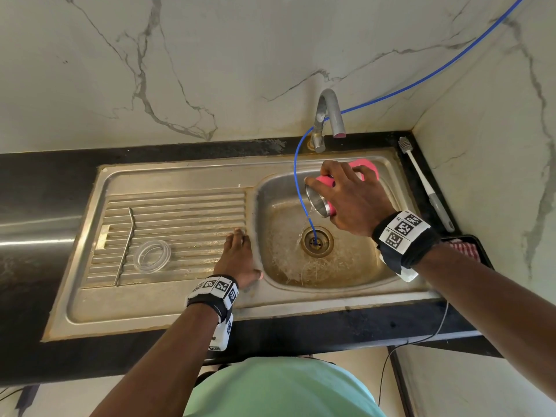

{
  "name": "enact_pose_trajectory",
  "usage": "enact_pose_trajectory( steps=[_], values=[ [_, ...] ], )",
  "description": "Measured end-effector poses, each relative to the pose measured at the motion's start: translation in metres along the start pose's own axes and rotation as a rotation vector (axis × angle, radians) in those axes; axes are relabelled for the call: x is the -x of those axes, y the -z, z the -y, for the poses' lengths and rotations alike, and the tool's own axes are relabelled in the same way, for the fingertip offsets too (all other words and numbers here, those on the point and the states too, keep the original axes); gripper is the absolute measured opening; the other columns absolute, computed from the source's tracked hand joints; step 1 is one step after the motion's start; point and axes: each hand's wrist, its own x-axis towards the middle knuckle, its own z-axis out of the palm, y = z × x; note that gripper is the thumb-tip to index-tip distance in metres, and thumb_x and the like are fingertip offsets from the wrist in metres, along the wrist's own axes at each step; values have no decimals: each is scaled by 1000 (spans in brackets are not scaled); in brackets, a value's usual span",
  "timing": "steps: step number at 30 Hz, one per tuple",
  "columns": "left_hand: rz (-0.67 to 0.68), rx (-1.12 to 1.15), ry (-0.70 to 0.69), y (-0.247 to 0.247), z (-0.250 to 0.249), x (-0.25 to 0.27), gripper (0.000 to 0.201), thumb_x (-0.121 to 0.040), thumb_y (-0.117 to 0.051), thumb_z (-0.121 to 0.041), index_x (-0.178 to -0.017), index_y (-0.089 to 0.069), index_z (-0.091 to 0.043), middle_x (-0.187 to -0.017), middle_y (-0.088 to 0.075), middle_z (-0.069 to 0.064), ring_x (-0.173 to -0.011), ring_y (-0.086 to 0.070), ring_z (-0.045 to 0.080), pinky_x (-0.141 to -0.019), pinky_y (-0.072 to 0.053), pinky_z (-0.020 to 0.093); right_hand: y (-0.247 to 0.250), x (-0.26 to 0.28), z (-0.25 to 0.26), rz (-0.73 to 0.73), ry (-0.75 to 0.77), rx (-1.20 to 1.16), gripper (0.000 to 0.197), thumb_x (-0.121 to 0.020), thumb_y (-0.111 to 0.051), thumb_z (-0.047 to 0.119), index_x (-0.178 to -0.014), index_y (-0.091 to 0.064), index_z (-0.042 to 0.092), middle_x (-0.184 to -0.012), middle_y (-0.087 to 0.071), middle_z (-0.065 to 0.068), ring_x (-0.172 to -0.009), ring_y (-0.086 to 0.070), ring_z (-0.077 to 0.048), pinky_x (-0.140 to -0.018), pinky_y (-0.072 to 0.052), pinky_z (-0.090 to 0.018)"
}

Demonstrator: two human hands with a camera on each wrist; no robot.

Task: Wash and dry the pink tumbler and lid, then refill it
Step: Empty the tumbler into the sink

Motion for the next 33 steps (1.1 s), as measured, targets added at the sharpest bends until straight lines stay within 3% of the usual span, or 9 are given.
enact_pose_trajectory(
  steps=[7,10,14,17,22,24,28,30,33],
  values=[
    [-6,1,-4,4,-1,6,114,-89,-83,-43,-168,-12,-4,-178,1,16,-164,1,40,-133,-10,48,0,-1,0,10,3,13,91,-66,-89,35,-146,-46,31,-139,-45,-7,-126,-52,-29,-99,-47,-56],
    [9,-7,-5,8,-2,7,109,-88,-83,-44,-167,-18,-5,-177,-3,15,-163,-5,41,-132,-18,49,-2,-1,-3,4,9,14,89,-66,-88,33,-146,-47,31,-139,-46,-7,-126,-53,-30,-98,-47,-56],
    [7,-8,12,21,-7,8,82,-94,-76,-41,-157,-39,-5,-169,-22,12,-152,-25,38,-123,-35,45,-5,-3,-6,-29,6,11,91,-63,-89,30,-144,-49,31,-135,-47,-6,-124,-53,-29,-96,-48,-55],
    [17,15,44,43,-8,-2,59,-98,-69,-46,-140,-60,-7,-149,-44,12,-134,-44,37,-113,-42,44,-7,-2,-9,-48,-39,0,91,-66,-88,32,-145,-46,32,-136,-46,-6,-124,-53,-29,-97,-48,-56],
    [-1,254,47,79,-27,-16,60,-99,-71,-46,-146,-60,-9,-147,-61,12,-135,-57,31,-108,-45,38,-17,2,-8,-46,-66,-25,92,-64,-88,34,-147,-46,34,-140,-46,-7,-127,-53,-28,-98,-48,-57],
    [-47,388,-31,86,-47,-18,54,-98,-75,-40,-142,-63,-11,-139,-69,9,-122,-66,26,-102,-48,34,-21,0,-11,-30,-105,-64,93,-66,-87,37,-149,-44,33,-140,-46,-7,-127,-53,-29,-99,-47,-58],
    [-42,673,-174,85,-85,-17,47,-93,-83,-28,-135,-66,-19,-115,-74,-7,-96,-71,-2,-97,-55,21,-24,5,-8,-49,-241,-177,92,-66,-86,37,-148,-45,33,-137,-46,-3,-124,-52,-24,-96,-49,-56],
    [-26,768,-223,82,-97,-17,47,-90,-87,-23,-132,-66,-24,-114,-74,-9,-100,-72,-4,-97,-55,18,-27,9,-4,-58,-319,-261,94,-65,-88,42,-147,-44,35,-135,-45,0,-122,-53,-22,-96,-51,-56],
    [9,874,-269,79,-106,-17,67,-84,-92,-18,-141,-58,-26,-126,-70,-7,-115,-69,3,-103,-53,27,-29,12,-3,-53,-485,-632,96,-65,-88,51,-146,-40,36,-133,-42,3,-116,-57,-20,-98,-52,-46]
  ],
)
